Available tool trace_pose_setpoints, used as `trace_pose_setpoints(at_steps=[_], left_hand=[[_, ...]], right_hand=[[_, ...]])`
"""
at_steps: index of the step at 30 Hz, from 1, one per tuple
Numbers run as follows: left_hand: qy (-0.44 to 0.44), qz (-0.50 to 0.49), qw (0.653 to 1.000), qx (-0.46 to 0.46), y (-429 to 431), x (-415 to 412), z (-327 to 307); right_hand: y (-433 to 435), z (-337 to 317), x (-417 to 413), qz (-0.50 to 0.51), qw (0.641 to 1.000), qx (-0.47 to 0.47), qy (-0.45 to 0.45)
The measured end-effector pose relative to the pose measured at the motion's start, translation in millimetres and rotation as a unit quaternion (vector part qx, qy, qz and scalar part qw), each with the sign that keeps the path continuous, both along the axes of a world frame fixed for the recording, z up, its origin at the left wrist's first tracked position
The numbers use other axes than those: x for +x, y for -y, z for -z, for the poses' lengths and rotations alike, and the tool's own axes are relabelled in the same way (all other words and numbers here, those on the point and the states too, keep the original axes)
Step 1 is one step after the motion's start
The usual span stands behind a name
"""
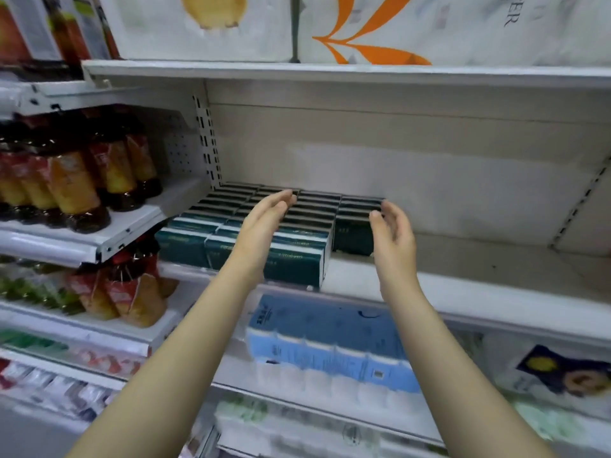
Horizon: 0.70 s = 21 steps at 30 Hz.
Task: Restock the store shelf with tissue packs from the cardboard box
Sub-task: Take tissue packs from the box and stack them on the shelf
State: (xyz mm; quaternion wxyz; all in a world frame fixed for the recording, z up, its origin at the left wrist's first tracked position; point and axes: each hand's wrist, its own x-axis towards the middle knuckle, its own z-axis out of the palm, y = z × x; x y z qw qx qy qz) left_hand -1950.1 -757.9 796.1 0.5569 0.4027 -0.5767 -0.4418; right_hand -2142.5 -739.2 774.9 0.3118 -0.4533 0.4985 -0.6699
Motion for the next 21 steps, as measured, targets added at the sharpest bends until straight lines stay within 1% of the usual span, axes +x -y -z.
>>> trace_pose_setpoints(at_steps=[6,12,16,21], left_hand=[[0.0,0.028,1.0,0.008,-71.0,28.7,23.5],[-0.017,0.027,0.999,0.031,-115.2,35.6,58.8],[-0.033,0.01,0.995,0.09,-134.3,24.0,94.0],[-0.037,-0.008,0.984,0.176,-163.3,-2.9,152.5]], right_hand=[[-71.0,10.6,47.6,-0.059,0.998,-0.011,0.013],[-111.7,43.4,58.1,-0.097,0.995,0.016,-0.001],[-132.0,82.1,45.3,-0.103,0.993,0.064,0.015],[-160.8,151.6,15.0,-0.116,0.978,0.172,0.021]])
